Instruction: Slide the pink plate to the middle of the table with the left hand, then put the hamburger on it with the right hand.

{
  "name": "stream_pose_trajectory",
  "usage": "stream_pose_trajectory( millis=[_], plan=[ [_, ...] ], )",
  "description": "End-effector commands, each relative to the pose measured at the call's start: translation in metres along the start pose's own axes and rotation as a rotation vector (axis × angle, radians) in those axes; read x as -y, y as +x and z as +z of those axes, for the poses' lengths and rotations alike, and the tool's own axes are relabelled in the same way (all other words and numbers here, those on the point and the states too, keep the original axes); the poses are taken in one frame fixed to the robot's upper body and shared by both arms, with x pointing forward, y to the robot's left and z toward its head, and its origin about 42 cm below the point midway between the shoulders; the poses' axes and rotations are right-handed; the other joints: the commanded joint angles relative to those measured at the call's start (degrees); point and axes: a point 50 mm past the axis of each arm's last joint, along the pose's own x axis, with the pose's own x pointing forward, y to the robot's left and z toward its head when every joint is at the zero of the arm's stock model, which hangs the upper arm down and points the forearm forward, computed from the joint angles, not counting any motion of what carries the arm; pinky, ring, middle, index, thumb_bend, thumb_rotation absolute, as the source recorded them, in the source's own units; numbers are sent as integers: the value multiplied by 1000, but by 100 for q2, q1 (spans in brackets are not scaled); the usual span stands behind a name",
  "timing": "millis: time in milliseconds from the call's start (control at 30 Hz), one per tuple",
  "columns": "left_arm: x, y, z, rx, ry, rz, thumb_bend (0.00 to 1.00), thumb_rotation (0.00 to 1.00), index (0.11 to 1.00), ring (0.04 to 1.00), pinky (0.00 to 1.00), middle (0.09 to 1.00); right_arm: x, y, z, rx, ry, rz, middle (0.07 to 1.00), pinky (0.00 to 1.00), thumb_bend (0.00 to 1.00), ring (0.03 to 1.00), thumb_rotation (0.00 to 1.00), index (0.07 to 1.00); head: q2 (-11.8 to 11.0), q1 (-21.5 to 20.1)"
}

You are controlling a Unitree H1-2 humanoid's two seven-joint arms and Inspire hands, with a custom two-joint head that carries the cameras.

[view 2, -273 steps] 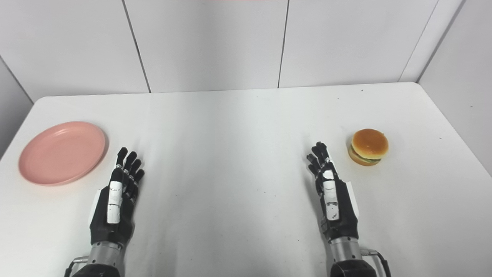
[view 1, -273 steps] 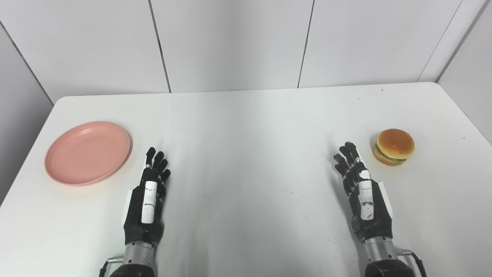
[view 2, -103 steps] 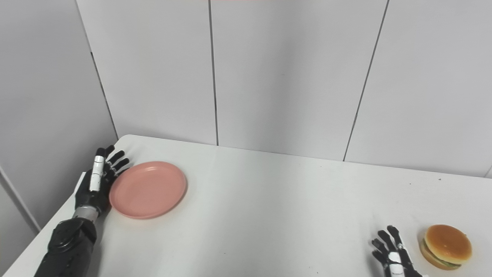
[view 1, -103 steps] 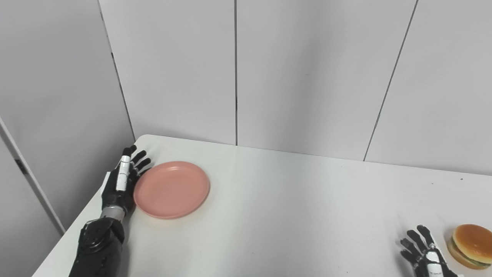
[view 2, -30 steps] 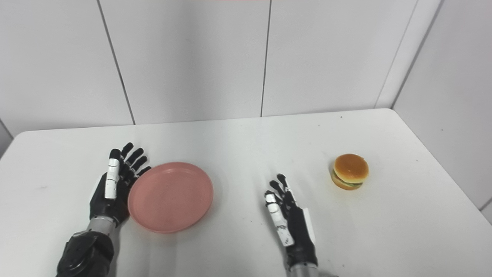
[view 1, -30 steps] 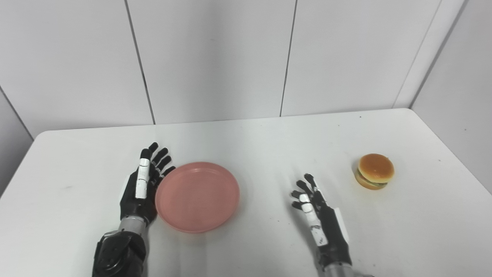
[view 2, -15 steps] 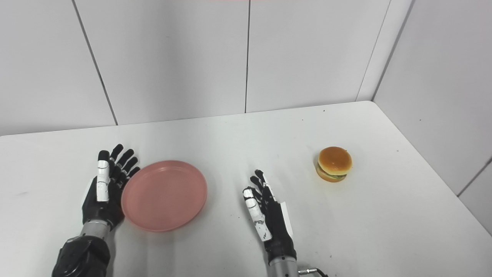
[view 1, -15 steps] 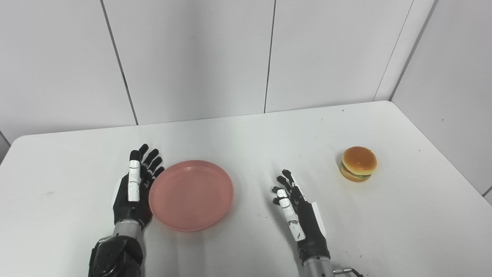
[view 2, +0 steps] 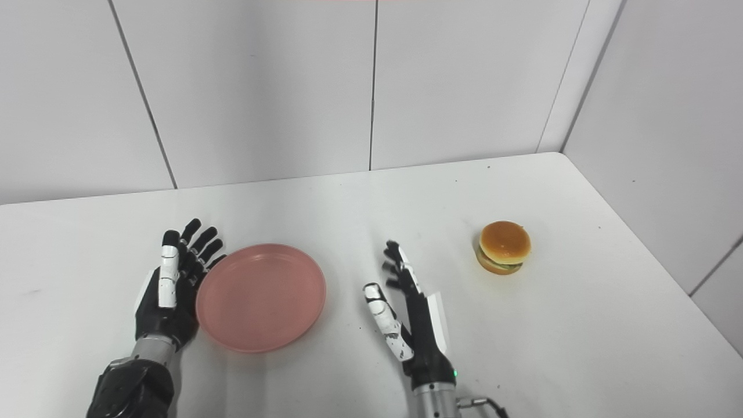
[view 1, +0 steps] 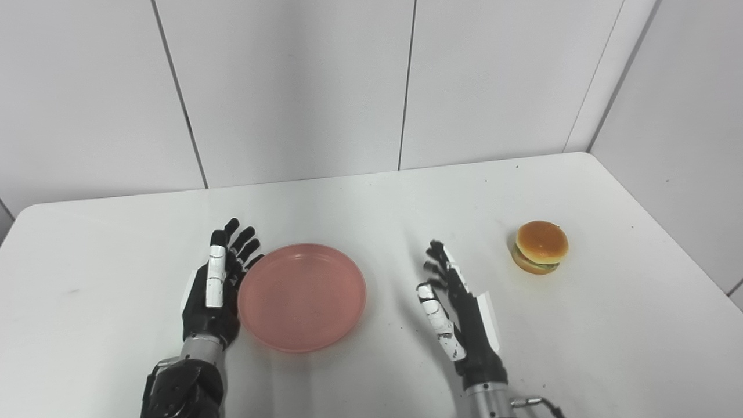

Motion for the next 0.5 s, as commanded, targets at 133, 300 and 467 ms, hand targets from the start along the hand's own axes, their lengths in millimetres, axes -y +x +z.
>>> stream_pose_trajectory(
  millis=[133,300,467],
  plan=[
    [3,6,-10,-17,-8,1,814,892,928,897,857,900,48,62,28,216,-170,-79,826,734,700,792,1000,854,29,-8],
    [4,7,-9,-12,5,3,824,888,916,873,828,870,80,95,31,251,-488,-25,698,636,781,703,1000,651,31,-32],
    [2,7,-10,-9,11,3,806,894,916,872,826,866,104,119,19,251,-738,-12,693,698,763,709,996,645,-6,-103]
  ],
)
